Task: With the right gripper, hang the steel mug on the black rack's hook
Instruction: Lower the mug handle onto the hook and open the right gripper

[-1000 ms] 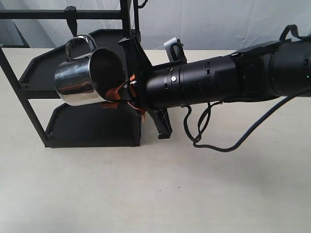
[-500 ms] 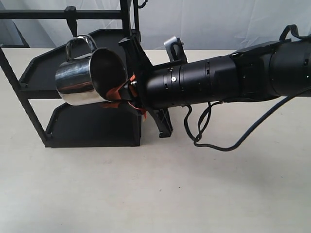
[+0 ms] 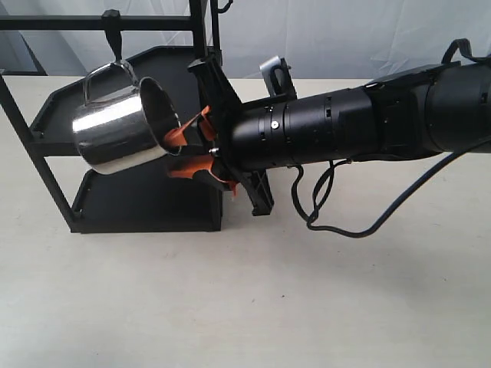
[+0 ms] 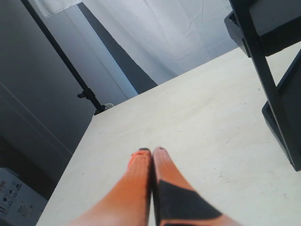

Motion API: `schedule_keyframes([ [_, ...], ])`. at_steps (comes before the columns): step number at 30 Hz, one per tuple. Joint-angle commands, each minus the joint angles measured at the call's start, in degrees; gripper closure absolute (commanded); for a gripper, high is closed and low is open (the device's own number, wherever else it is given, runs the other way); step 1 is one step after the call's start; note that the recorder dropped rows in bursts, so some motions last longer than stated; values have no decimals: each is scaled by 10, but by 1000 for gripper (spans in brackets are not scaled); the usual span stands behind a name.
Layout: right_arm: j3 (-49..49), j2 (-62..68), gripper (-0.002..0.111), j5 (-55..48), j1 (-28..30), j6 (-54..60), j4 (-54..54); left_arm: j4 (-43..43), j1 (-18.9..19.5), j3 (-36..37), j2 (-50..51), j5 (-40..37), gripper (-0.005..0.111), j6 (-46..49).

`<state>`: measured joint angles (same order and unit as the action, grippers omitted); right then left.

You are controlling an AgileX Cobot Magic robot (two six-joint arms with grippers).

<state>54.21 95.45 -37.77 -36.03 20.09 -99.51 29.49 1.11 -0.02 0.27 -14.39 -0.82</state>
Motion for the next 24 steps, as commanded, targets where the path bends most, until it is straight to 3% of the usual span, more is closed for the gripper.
schedule_keyframes([
  [1,3,-2,71,-7,0,9,-4,0,-1,0,-3,4,105,-1],
  [9,3,-17,71,-21,0,37,-4,0,-1,0,-3,4,105,-1],
  [14,3,-41,71,-30,35,50,-4,0,-1,0,-3,4,105,-1],
  [24,3,-93,71,-56,74,22,113,0,-1,0,-3,4,105,-1],
])
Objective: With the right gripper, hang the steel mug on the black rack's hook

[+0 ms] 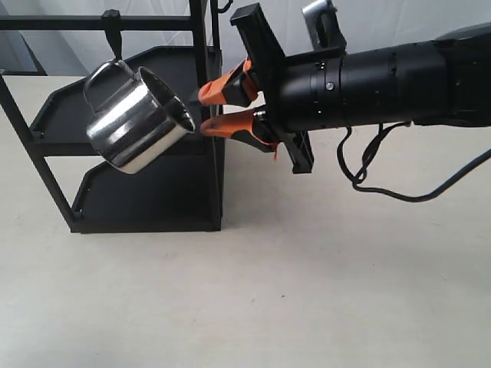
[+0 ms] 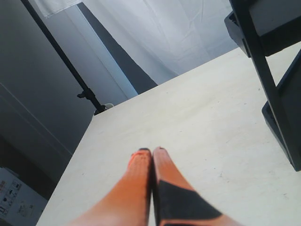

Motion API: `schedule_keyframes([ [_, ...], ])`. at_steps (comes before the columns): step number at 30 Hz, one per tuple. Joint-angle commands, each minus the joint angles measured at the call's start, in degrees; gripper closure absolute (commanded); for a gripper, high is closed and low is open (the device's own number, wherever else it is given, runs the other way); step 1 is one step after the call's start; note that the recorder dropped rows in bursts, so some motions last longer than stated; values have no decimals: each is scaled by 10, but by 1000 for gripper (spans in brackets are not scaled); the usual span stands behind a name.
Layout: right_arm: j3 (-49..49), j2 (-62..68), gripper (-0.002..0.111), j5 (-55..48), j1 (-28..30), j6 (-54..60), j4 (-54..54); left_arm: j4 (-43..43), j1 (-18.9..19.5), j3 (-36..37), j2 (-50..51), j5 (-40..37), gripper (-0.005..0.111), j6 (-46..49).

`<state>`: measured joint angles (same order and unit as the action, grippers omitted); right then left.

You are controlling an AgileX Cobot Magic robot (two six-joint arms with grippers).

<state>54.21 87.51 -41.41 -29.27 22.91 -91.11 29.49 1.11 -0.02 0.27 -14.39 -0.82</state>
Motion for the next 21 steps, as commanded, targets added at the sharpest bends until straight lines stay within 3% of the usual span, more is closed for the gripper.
schedule_keyframes([
  [1,3,-14,71,-24,6,-6,31,0,-1,0,-3,4,105,-1],
  [10,3,-41,73,-27,6,-5,70,0,-1,0,-3,4,105,-1],
  [12,3,-58,84,-18,8,-8,124,0,-1,0,-3,4,105,-1],
  [15,3,-88,109,-14,18,-13,189,0,-1,0,-3,4,105,-1],
  [21,3,-156,109,-2,42,-32,367,0,-1,0,-3,4,105,-1],
])
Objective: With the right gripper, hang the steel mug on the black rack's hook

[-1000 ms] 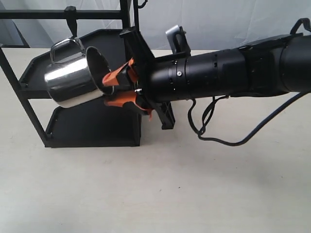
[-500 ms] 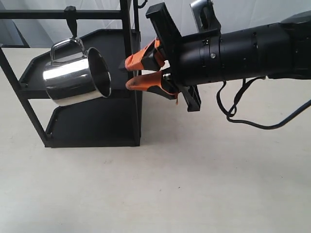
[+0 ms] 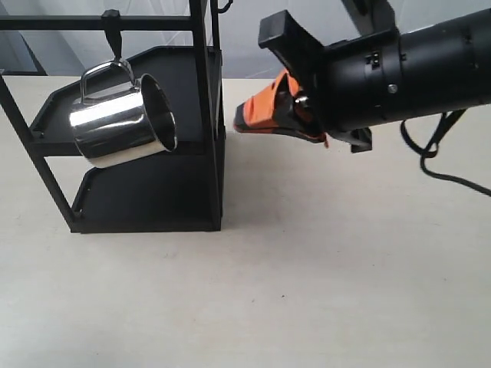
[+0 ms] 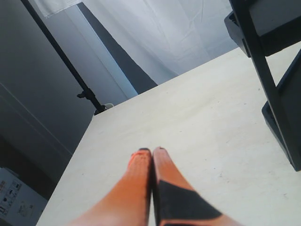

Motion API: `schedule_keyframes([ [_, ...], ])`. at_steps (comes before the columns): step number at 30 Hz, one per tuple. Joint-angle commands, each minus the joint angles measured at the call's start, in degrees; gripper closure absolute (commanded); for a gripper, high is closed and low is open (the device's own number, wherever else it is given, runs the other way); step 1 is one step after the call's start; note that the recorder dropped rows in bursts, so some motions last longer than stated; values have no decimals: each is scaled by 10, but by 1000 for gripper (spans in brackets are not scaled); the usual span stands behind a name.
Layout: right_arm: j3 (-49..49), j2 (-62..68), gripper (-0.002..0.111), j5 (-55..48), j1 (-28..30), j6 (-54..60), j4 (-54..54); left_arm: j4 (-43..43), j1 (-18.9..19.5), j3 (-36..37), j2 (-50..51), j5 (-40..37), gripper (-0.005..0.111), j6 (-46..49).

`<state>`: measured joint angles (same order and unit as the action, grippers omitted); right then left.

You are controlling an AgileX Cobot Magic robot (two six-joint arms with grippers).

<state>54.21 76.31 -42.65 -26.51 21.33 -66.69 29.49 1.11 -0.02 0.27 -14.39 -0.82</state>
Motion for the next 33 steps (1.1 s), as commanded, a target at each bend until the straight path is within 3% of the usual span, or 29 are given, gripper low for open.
schedule_keyframes([
  [1,3,-56,109,16,15,-27,165,0,-1,0,-3,4,105,-1],
  [8,3,-107,109,41,15,-94,334,0,-1,0,-3,4,105,-1],
  [33,3,-119,109,42,14,-94,386,0,-1,0,-3,4,105,-1],
])
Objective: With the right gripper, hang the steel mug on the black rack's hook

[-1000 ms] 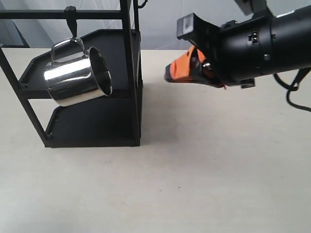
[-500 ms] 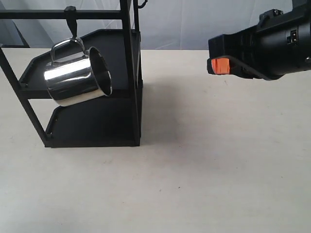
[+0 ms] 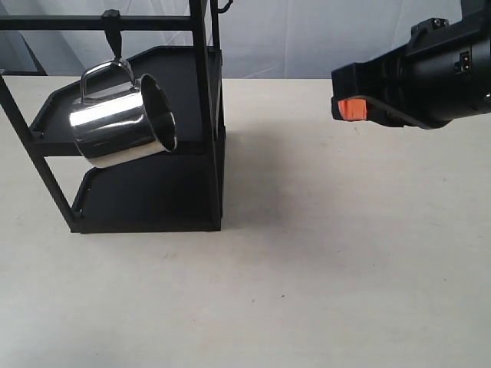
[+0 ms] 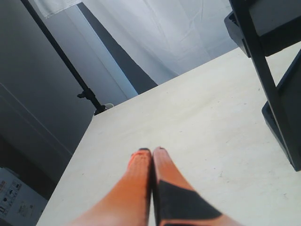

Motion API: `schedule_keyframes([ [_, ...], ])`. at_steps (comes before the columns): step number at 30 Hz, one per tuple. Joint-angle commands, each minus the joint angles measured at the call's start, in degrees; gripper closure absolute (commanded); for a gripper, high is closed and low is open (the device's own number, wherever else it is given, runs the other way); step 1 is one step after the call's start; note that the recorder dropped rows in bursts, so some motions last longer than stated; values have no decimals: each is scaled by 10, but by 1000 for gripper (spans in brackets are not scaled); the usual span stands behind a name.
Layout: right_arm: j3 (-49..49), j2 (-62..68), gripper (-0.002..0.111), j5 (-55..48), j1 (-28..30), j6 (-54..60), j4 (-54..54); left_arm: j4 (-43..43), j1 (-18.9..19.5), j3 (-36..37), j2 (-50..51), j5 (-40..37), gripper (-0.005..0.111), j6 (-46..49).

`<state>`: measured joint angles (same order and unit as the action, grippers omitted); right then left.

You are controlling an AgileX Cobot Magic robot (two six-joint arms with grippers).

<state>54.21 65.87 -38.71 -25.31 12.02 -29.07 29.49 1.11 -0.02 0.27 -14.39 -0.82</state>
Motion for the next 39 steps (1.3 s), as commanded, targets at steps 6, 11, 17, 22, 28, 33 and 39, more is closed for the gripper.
schedule_keyframes([
  [6,-15,-109,109,46,2,-1,112,0,-1,0,-3,4,105,-1],
  [11,-139,-243,109,189,90,-1,121,0,-1,0,-3,4,105,-1],
  [17,-268,-303,109,245,154,13,112,0,-1,0,-3,4,105,-1],
  [22,-300,-314,109,280,154,13,121,0,-1,0,-3,4,105,-1],
  [28,-371,-356,109,332,166,13,139,0,-1,0,-3,4,105,-1],
  [33,-432,-409,109,329,196,-2,161,0,-1,0,-3,4,105,-1],
  [39,-500,-480,109,319,226,-57,202,0,-1,0,-3,4,105,-1],
])
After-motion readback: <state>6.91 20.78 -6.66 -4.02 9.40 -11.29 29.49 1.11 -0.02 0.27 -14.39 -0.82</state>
